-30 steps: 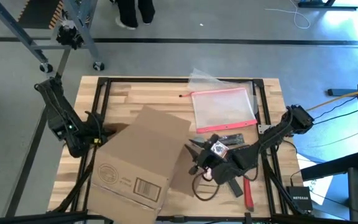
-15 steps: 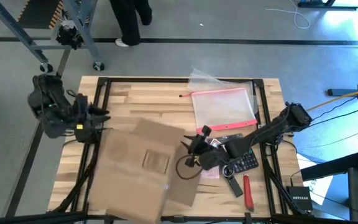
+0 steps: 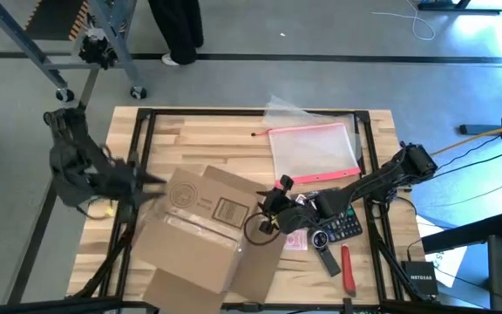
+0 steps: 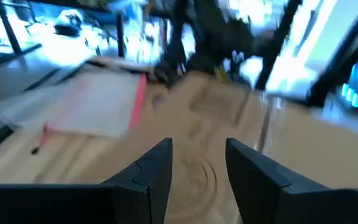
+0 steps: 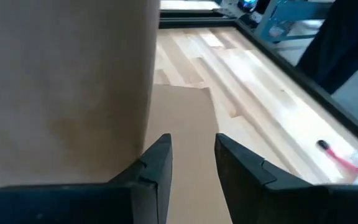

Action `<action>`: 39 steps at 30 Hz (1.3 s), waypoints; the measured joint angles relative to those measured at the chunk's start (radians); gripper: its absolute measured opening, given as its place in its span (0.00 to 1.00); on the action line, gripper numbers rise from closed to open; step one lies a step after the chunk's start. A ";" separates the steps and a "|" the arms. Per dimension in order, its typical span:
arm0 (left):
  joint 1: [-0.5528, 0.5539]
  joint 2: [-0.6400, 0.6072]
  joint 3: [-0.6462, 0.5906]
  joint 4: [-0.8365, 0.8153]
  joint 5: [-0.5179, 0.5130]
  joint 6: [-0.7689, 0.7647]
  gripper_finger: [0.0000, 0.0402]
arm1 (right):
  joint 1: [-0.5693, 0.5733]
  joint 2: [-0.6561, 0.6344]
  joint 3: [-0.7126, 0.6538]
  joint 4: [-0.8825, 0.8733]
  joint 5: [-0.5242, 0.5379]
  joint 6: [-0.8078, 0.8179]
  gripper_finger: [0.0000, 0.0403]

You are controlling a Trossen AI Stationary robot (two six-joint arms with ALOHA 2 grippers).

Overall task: Unpack boxes
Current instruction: Break down box until it is fully flat

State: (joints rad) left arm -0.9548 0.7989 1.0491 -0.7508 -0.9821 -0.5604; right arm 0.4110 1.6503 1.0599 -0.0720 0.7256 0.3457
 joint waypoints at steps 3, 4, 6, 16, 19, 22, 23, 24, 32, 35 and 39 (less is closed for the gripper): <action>0.000 0.064 -0.021 -0.015 0.052 -0.005 0.35 | 0.000 -0.039 0.019 -0.078 -0.080 0.062 0.29; 0.000 0.080 -0.023 -0.034 0.059 -0.016 0.35 | 0.001 -0.056 0.038 -0.133 -0.120 0.100 0.29; 0.000 0.111 -0.025 -0.083 0.058 -0.063 0.35 | 0.001 -0.088 0.091 -0.279 -0.222 0.192 0.29; 0.000 0.150 -0.025 -0.149 0.043 -0.106 0.35 | 0.168 -0.113 0.432 -0.960 -0.545 0.804 0.29; 0.000 0.146 -0.025 -0.150 0.039 -0.087 0.35 | 0.277 -0.111 0.446 -1.051 -0.547 1.104 0.29; -0.001 0.145 -0.025 -0.153 0.025 -0.069 0.35 | 0.387 -0.094 0.426 -1.091 -0.561 1.391 0.29; -0.001 0.145 -0.025 -0.152 0.025 -0.068 0.35 | 0.419 -0.082 0.413 -1.102 -0.569 1.464 0.29; 0.000 0.144 -0.025 -0.152 0.024 -0.068 0.35 | 0.448 -0.068 0.396 -1.110 -0.586 1.519 0.29; 0.000 0.144 -0.025 -0.153 0.021 -0.066 0.35 | 0.558 -0.030 0.219 -1.100 -0.645 1.800 0.33; 0.000 0.144 -0.025 -0.153 0.021 -0.074 0.35 | 0.580 -0.030 0.141 -1.067 -0.707 1.864 0.41; 0.000 0.144 -0.025 -0.152 0.021 -0.080 0.35 | 0.599 -0.030 0.023 -0.955 -0.730 1.926 0.54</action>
State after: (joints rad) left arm -0.9546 0.9424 1.0245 -0.9028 -0.9607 -0.6399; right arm 1.0096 1.6203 1.0833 -1.0271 -0.0048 2.2712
